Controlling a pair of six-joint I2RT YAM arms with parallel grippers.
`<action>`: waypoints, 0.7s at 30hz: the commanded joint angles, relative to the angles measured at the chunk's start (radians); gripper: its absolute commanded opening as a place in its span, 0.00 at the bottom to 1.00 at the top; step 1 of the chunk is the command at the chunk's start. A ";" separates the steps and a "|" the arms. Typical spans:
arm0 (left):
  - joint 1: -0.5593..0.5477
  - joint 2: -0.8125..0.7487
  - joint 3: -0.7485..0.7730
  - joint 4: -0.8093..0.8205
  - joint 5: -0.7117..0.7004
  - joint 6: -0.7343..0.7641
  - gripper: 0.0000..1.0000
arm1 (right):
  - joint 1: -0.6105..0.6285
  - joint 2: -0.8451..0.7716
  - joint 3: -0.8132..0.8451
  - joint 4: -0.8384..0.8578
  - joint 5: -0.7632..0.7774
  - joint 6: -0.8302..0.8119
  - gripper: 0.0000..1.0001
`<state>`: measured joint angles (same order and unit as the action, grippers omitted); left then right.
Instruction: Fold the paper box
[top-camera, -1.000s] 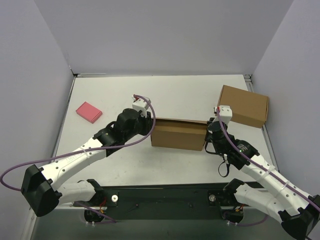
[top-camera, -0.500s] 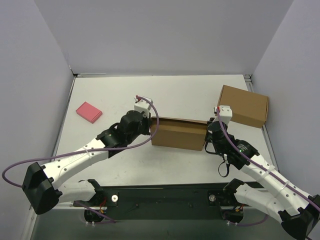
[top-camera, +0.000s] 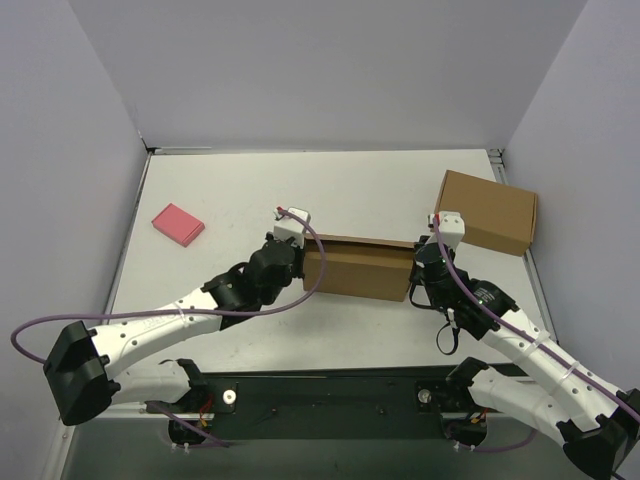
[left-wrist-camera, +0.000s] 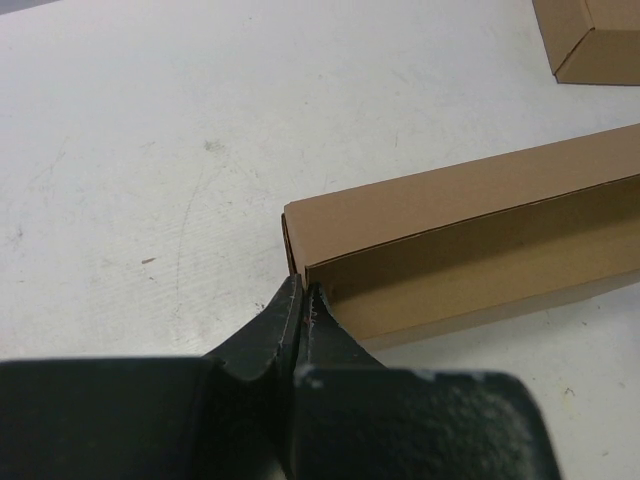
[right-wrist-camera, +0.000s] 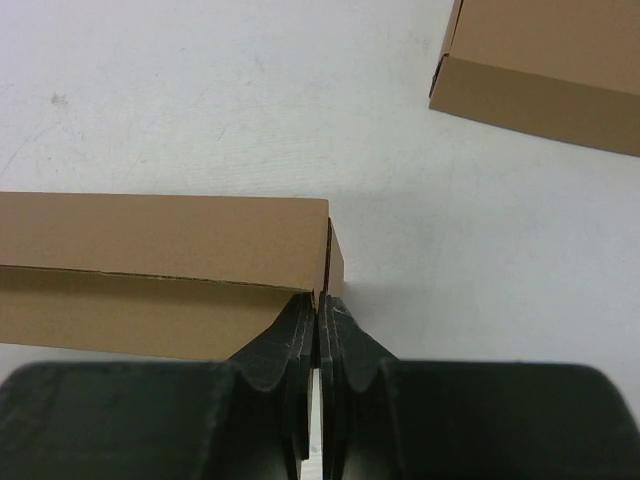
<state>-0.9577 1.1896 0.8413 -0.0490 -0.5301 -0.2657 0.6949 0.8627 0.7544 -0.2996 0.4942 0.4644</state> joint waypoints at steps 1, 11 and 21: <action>-0.041 0.042 -0.088 -0.143 0.052 -0.017 0.00 | 0.011 0.022 -0.035 -0.139 -0.032 0.020 0.00; -0.050 0.093 -0.091 -0.169 0.009 -0.044 0.00 | 0.017 -0.028 0.049 -0.196 -0.116 0.010 0.54; -0.050 0.103 -0.071 -0.190 -0.010 -0.046 0.00 | -0.015 -0.083 0.198 -0.312 -0.290 0.079 0.73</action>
<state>-0.9943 1.2327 0.8227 0.0212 -0.6163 -0.2955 0.7033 0.8185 0.8726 -0.5365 0.2813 0.5007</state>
